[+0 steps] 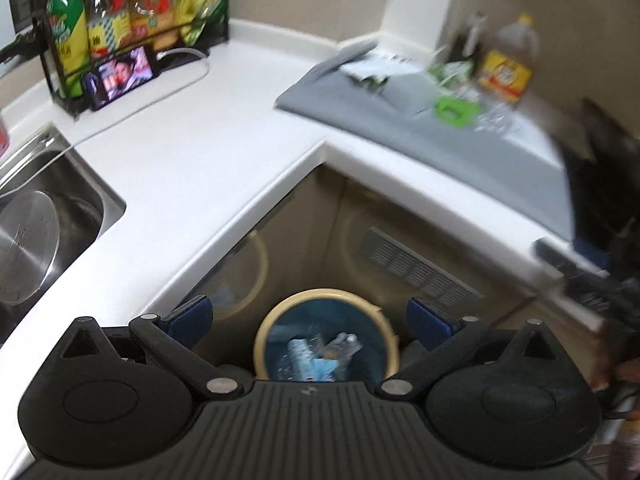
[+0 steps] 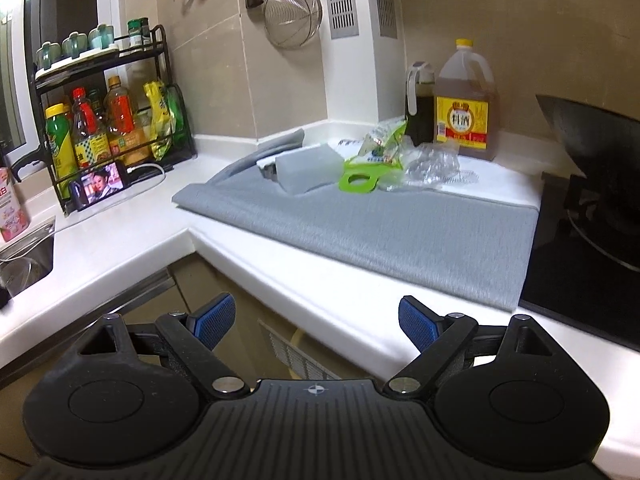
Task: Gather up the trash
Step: 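Move both tools toward the clear plastic trash on the grey mat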
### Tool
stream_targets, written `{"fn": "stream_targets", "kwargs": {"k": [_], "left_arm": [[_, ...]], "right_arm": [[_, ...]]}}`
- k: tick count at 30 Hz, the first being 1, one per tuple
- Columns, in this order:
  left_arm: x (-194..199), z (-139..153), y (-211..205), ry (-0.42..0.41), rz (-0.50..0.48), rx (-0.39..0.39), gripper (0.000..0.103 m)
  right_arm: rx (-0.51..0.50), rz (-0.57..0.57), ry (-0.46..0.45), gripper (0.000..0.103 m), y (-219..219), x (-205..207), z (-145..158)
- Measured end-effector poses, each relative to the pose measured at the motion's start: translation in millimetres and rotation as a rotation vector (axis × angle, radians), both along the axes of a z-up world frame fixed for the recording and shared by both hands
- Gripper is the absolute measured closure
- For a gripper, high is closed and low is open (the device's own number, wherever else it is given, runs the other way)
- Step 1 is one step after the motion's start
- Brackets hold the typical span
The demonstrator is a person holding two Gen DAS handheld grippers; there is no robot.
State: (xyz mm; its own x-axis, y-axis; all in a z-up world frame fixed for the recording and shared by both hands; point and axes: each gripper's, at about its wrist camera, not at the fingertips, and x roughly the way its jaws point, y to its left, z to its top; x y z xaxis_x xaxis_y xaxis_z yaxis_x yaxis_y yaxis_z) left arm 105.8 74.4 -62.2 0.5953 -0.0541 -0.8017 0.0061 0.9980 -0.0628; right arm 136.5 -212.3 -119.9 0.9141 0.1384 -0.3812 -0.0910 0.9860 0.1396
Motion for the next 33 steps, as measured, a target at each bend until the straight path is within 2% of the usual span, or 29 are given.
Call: {"fn": "stream_targets", "kwargs": {"k": [6,15,21,33], "left_arm": [[26,-18,-5,-0.011,0.054,0.092,0.000],[54,-14,-53,-0.121,-0.057,0.280,0.000],[74,-16,-70,-0.126,-0.104,0.243,0.000],[119,-13,-85,-0.208,-0.142,0.190,0.000]], "right_arm": [[-0.001,-0.012,-0.012,0.012,1,19,3],[-0.011,-0.030,-0.021,0.012,2,43,7],[-0.009,-0.033,-0.021,0.012,2,53,7],[0.019,-0.093,-0.034,0.011,-15,85,7]]}}
